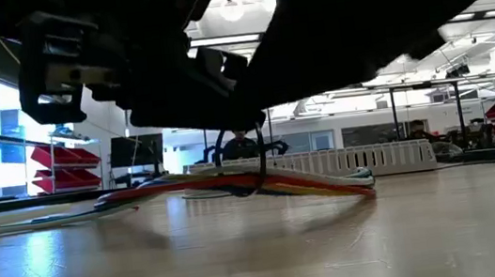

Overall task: Ziptie cables
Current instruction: Wrap the cable wire using a black zip tie

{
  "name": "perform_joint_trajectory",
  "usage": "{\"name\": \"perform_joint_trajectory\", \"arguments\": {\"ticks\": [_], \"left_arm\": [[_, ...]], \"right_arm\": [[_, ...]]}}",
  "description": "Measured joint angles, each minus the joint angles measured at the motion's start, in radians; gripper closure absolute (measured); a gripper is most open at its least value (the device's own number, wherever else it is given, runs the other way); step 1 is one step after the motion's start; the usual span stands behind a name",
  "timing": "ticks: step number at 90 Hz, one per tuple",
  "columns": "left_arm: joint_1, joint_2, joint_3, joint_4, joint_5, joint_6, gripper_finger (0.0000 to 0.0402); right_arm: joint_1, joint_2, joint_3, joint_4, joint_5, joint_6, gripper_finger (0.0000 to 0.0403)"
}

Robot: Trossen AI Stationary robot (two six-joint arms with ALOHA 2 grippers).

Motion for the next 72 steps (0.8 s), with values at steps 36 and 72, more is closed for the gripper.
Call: {"name": "perform_joint_trajectory", "arguments": {"ticks": [36,72], "left_arm": [[0.000,0.000,0.001,-0.006,0.003,0.001,0.0401],[-0.003,0.000,0.001,0.000,-0.017,0.024,0.0346]], "right_arm": [[0.014,0.000,0.000,-0.117,-0.003,0.205,0.0352],[0.037,0.001,0.000,-0.116,0.008,0.263,0.0401]]}}
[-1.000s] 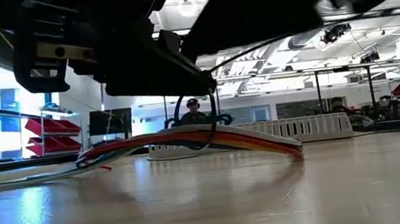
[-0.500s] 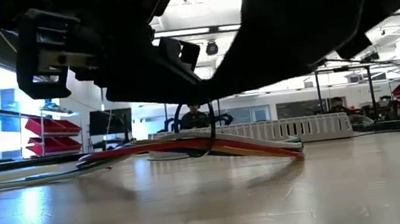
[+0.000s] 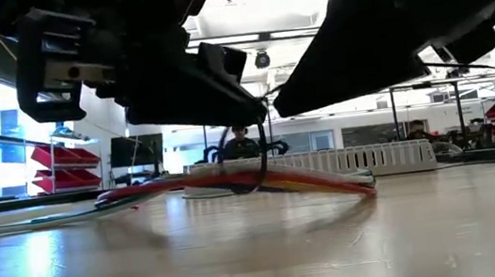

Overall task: Ziptie cables
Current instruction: Wrap the cable wire using a black zip tie

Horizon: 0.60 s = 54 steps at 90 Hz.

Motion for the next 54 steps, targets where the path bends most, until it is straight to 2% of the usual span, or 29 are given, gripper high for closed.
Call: {"name": "perform_joint_trajectory", "arguments": {"ticks": [14,26,37,54], "left_arm": [[-0.001,0.001,0.000,0.000,0.000,0.001,0.0284],[-0.001,0.010,0.000,0.012,0.000,-0.005,0.0258],[-0.001,0.023,0.001,0.071,0.004,-0.015,0.0261],[-0.001,0.058,0.000,0.099,0.017,-0.024,0.0300]], "right_arm": [[0.001,0.000,0.000,-0.008,-0.027,0.039,0.0402],[0.001,0.000,0.000,-0.013,-0.027,0.048,0.0403],[0.001,0.000,0.000,-0.015,-0.029,0.052,0.0403],[0.001,0.000,0.000,-0.016,-0.034,0.053,0.0403]]}}
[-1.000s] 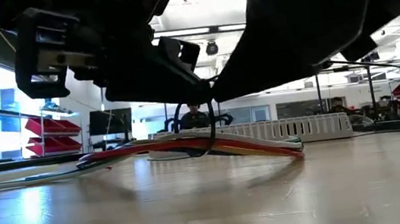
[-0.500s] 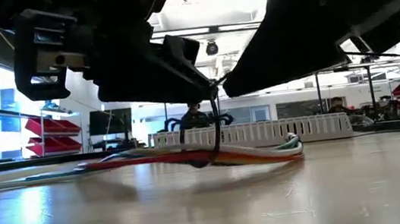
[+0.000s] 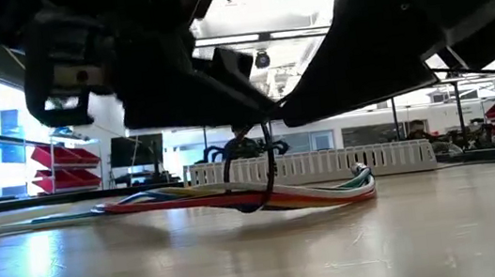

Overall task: Ziptie cables
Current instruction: Wrap the cable wire using a black zip tie

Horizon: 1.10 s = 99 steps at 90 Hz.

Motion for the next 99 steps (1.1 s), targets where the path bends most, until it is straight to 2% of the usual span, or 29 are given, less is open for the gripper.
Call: {"name": "perform_joint_trajectory", "arguments": {"ticks": [26,39,51,64,99], "left_arm": [[-0.002,0.021,-0.001,0.059,0.003,-0.008,0.0370],[0.003,0.021,-0.001,0.063,0.056,-0.014,0.0374],[0.003,0.021,-0.001,0.051,0.037,-0.025,0.0373],[0.003,0.021,0.000,0.034,0.011,-0.009,0.0392],[0.003,0.020,0.000,-0.015,0.005,0.002,0.0395]], "right_arm": [[0.000,0.000,0.000,0.000,-0.002,0.000,0.0403],[0.000,0.000,0.000,0.000,-0.009,0.000,0.0403],[0.000,0.000,0.000,0.000,-0.009,0.001,0.0403],[0.008,0.000,0.000,-0.001,-0.009,0.009,0.0403],[0.193,0.000,0.000,-0.055,0.000,0.337,0.0402]]}}
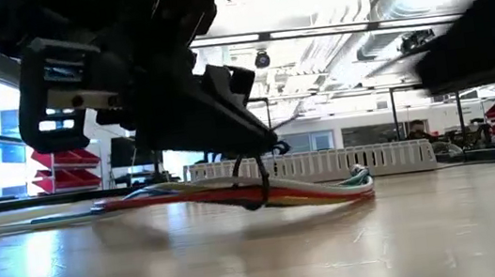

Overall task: Ziptie cables
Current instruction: Wrap the cable wire using a black zip tie

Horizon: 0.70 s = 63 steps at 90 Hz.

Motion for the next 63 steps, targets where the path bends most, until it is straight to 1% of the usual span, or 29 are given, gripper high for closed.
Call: {"name": "perform_joint_trajectory", "arguments": {"ticks": [8,14,19,23,25,32,34,37,43,47,57,63], "left_arm": [[0.000,0.000,0.000,0.002,-0.002,-0.001,0.0396],[0.000,0.000,0.000,0.001,-0.006,-0.001,0.0396],[0.000,0.000,0.000,0.003,-0.009,-0.001,0.0396],[0.001,0.000,0.000,0.003,-0.012,-0.001,0.0396],[0.002,0.000,0.000,0.003,-0.015,-0.001,0.0396],[0.007,0.000,0.000,0.004,-0.020,-0.001,0.0396],[0.007,0.000,0.000,0.004,-0.020,-0.001,0.0396],[0.007,0.000,-0.001,0.004,-0.021,-0.001,0.0396],[0.007,0.000,-0.001,0.003,-0.021,-0.005,0.0396],[0.009,0.000,-0.001,0.005,-0.023,-0.009,0.0396],[0.012,0.000,0.000,0.016,-0.022,-0.009,0.0397],[0.013,0.000,0.000,0.012,-0.023,-0.012,0.0396]], "right_arm": [[0.034,0.000,0.000,-0.029,-0.039,0.068,0.0402],[0.044,0.000,0.000,-0.046,-0.110,0.108,0.0402],[0.049,0.000,0.000,-0.045,-0.220,0.118,0.0403],[0.049,0.000,0.000,-0.044,-0.357,0.114,0.0403],[0.047,0.000,0.001,-0.046,-0.392,0.112,0.0403],[0.037,-0.012,0.007,-0.038,-0.604,0.098,0.0398],[0.033,-0.013,0.007,-0.027,-0.641,0.093,0.0394],[0.038,-0.013,0.006,-0.003,-0.667,0.075,0.0387],[0.056,-0.016,0.005,0.082,-0.652,0.013,0.0366],[0.065,-0.015,0.005,0.166,-0.610,-0.050,0.0349],[0.060,-0.014,0.001,0.319,-0.410,-0.243,0.0307],[0.031,-0.022,0.002,0.353,-0.258,-0.312,0.0283]]}}
